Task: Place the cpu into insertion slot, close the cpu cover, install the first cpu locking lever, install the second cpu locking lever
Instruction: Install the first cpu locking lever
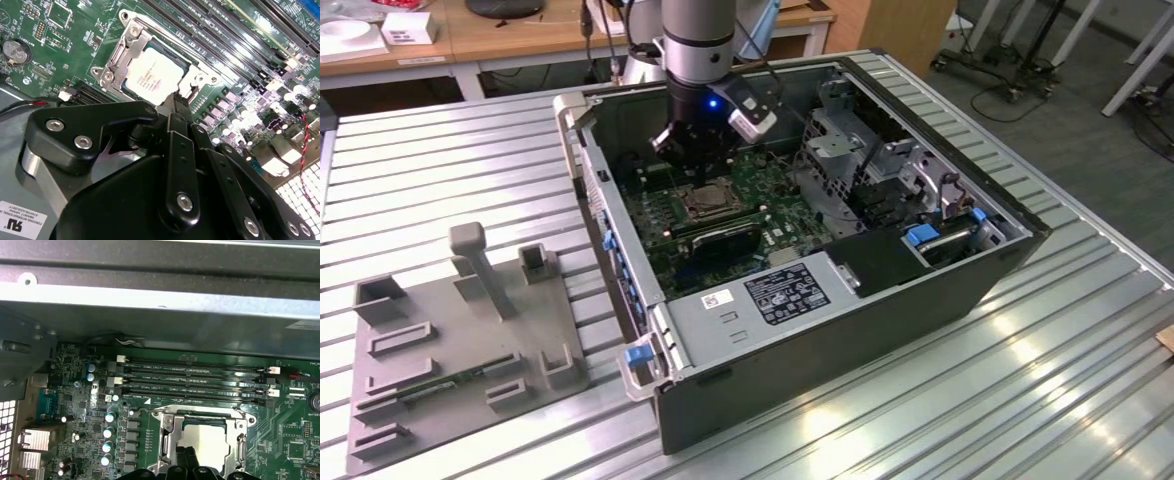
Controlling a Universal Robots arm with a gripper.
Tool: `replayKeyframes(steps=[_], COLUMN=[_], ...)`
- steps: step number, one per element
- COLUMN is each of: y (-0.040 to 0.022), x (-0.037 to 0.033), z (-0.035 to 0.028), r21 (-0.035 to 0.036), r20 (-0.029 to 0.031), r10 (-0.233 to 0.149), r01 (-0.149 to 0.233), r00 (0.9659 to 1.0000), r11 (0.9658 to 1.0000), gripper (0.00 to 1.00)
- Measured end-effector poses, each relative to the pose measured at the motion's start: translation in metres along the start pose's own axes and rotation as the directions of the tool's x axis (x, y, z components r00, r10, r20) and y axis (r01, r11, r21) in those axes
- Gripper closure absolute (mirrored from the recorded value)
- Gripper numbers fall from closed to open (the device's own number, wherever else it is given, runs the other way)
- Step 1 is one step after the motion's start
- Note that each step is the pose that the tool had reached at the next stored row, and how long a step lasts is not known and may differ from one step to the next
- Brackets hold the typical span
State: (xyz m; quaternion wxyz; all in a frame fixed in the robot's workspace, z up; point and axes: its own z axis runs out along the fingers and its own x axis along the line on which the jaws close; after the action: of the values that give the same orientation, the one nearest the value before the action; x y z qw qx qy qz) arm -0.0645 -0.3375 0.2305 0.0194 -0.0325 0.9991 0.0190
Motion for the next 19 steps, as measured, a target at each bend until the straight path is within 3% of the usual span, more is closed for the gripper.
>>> replayKeyframes(steps=[3,9,12,15,19], y=[0.0000,0.0004,0.0005,0.0010,0.0019], x=[0.0000,-0.0004,0.0009,0.0074,0.0213], z=[-0.0019,-0.0135,-0.0137,-0.0137,-0.0138], r21=[0.0001,0.0001,0.0001,0.0005,0.0011], r20=[0.0000,-0.0001,0.0015,0.0068,0.0173], r10=[0.000,0.000,0.000,0.000,-0.001], r01=[0.000,0.000,0.000,0.000,0.001], r00=[1.0000,1.0000,1.0000,1.0000,0.9999], r11=[1.0000,1.0000,1.0000,1.0000,1.0000], gripper=[0.89,0.89,0.89,0.89,0.89])
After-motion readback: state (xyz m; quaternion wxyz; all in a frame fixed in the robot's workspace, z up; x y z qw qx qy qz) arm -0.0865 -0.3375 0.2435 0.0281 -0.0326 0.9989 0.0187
